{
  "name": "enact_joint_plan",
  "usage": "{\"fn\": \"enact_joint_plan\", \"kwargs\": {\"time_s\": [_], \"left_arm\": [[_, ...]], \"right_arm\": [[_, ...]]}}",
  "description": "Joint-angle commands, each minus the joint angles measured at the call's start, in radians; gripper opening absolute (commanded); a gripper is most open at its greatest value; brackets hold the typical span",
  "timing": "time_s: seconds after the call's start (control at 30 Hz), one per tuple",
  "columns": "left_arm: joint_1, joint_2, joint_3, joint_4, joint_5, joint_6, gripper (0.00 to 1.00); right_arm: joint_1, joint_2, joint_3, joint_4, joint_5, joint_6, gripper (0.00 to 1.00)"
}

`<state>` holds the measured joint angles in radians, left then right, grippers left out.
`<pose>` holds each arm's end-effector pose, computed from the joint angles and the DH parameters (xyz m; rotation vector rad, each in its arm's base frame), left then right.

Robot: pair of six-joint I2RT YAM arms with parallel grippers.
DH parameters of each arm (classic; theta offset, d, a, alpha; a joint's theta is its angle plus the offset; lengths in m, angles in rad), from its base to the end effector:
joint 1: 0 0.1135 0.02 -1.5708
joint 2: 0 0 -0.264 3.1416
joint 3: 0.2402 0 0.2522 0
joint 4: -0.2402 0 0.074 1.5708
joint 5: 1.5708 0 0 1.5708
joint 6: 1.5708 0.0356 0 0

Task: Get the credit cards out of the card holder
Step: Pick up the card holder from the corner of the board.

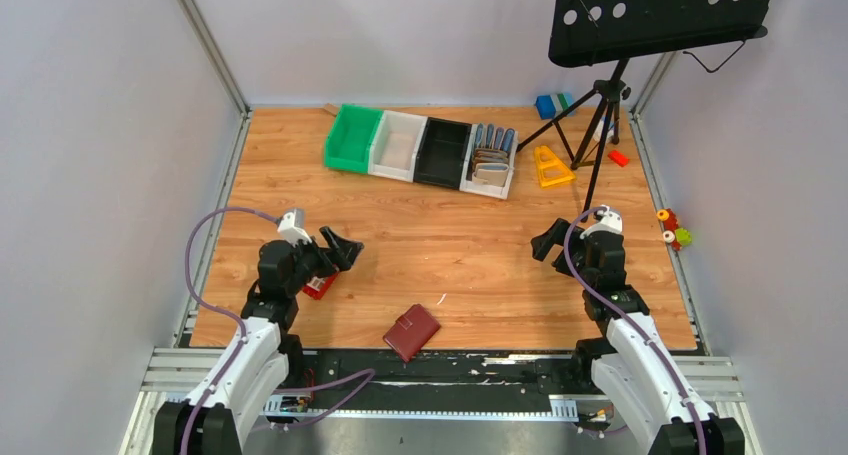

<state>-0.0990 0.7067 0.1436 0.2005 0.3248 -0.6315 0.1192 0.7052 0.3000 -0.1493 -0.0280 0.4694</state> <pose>0.1572 -0.0270 0.1667 -0.3057 1.9741 -0.7931 0.1596 0.0201 0.1855 0.3578 2.1184 0.3758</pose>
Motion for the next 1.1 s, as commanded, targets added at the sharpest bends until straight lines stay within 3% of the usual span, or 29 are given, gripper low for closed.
{"fn": "enact_joint_plan", "kwargs": {"time_s": [0.0,0.13,0.3,0.43,0.57,0.77,1.07], "left_arm": [[-0.017,-0.043,0.005,0.040,0.051,0.010,1.00],[-0.184,-0.030,0.032,0.050,0.026,0.104,1.00],[-0.519,0.014,0.188,-0.206,-0.275,0.227,1.00],[-0.748,0.037,0.255,-0.331,-0.433,0.225,1.00],[-0.921,0.155,0.318,-0.470,-0.550,0.196,1.00],[-1.071,0.334,0.405,-0.534,-0.570,0.177,1.00],[-1.139,0.497,0.484,-0.530,-0.433,0.145,1.00]], "right_arm": [[0.000,-0.012,0.004,0.050,-0.013,0.001,1.00],[0.000,-0.009,0.002,0.047,-0.002,0.008,1.00],[0.000,-0.015,-0.004,0.052,-0.014,0.011,1.00],[0.001,-0.019,-0.008,0.056,-0.017,0.010,1.00],[0.000,-0.021,0.000,0.034,0.001,0.013,1.00],[0.001,-0.024,-0.002,0.036,-0.003,0.012,1.00],[0.000,-0.013,0.001,0.038,-0.006,0.010,1.00]]}}
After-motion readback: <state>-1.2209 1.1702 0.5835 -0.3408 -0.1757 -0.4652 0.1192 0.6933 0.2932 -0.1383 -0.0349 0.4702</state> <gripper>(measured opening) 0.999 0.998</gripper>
